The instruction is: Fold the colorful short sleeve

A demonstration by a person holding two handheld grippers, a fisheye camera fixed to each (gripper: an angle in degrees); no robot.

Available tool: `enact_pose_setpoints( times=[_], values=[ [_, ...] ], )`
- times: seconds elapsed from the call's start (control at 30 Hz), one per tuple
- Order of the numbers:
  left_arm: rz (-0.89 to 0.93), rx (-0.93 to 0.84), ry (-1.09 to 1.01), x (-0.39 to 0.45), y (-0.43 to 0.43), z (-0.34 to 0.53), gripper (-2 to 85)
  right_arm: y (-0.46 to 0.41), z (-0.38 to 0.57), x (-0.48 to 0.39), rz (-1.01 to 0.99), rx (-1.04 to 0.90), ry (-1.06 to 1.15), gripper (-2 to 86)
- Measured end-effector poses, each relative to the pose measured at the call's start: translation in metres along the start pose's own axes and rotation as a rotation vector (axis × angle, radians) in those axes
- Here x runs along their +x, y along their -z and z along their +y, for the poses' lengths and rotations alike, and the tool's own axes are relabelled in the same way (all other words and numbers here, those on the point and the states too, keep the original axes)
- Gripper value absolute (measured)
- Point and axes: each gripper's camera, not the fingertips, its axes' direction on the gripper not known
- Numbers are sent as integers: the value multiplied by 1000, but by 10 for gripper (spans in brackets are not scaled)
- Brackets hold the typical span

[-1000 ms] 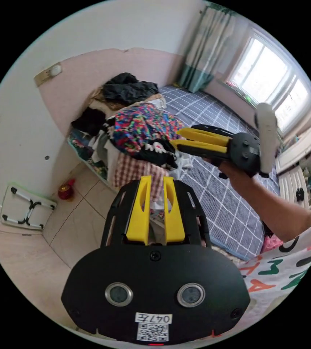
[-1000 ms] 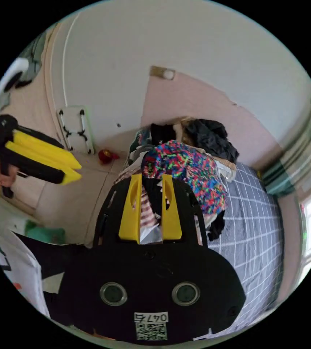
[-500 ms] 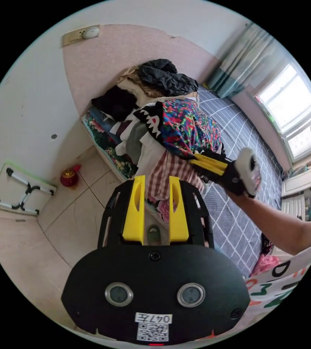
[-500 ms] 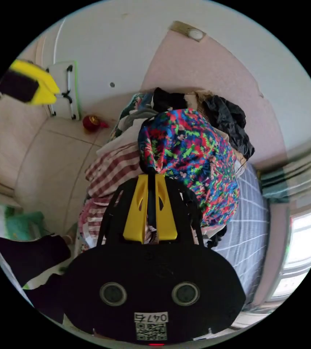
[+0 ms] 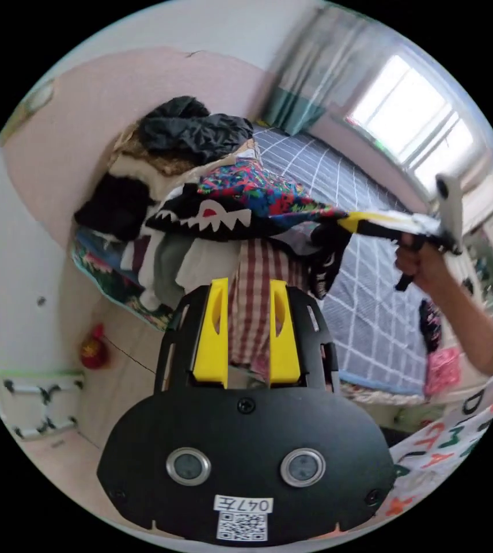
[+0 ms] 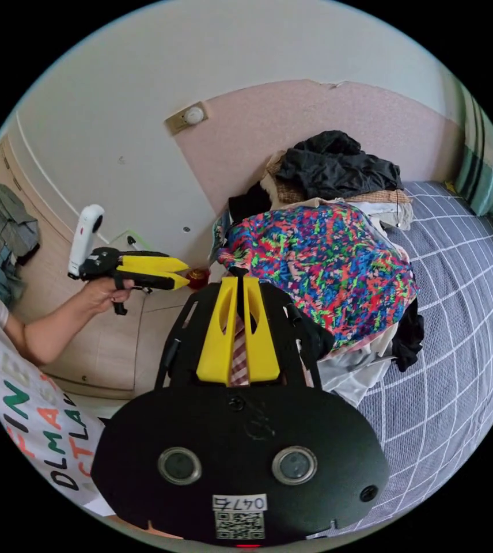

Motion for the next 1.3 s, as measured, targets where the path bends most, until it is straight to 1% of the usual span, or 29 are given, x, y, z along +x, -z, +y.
enact_pose_setpoints(
  times=[0.03,0.07,0.13,0.23,0.27,0.33,0.37,0.47,0.53,0.57,0.6,0.7,0.8,0.93,1.0,1.03,1.07,1.13,1.23,1.3],
  values=[
    [-35,17,-98,6,-1,-8,116,2,-3,1,0,-4,-3,0],
    [-59,39,-141,8,-1,-11,118,5,-9,3,3,-15,-7,0],
    [-132,111,-301,21,-1,-27,132,11,-18,3,12,-29,2,0],
    [-226,95,-446,34,-15,-50,130,18,-31,1,28,-37,28,1],
    [-254,92,-462,36,-18,-54,127,20,-35,1,32,-38,34,1],
    [-386,133,-474,42,-22,-68,34,21,-40,1,33,-47,40,2],
    [-391,145,-472,43,-21,-71,22,21,-41,1,25,-57,43,5],
    [-300,130,-413,33,-7,-89,-2,14,-39,1,-51,-89,75,29],
    [-209,141,-335,18,10,-96,-6,10,-27,2,-44,-81,43,52],
    [-190,131,-325,15,12,-98,-6,10,-14,0,-13,-51,21,59],
    [-170,115,-322,12,16,-102,-7,10,2,-4,60,-27,-5,62],
    [-187,78,-358,19,19,-113,-7,-6,41,-32,209,-29,12,66],
    [-222,57,-388,36,19,-127,-7,-34,64,-66,269,-30,65,77],
    [-243,44,-405,62,22,-148,-7,-69,70,-87,359,-42,87,89],
    [-226,50,-398,73,27,-158,-7,-74,70,-88,459,4,53,29],
    [-211,57,-389,80,32,-166,-7,-73,71,-87,485,19,54,20],
    [-204,63,-384,83,35,-171,-7,-65,71,-86,519,53,51,7],
    [-181,85,-370,102,48,-189,-8,-39,72,-80,504,95,27,0],
    [-184,99,-398,141,66,-215,-7,23,80,-66,548,152,-22,-4],
    [-194,108,-434,175,77,-230,-7,82,90,-55,592,179,-27,-5]
  ],
)
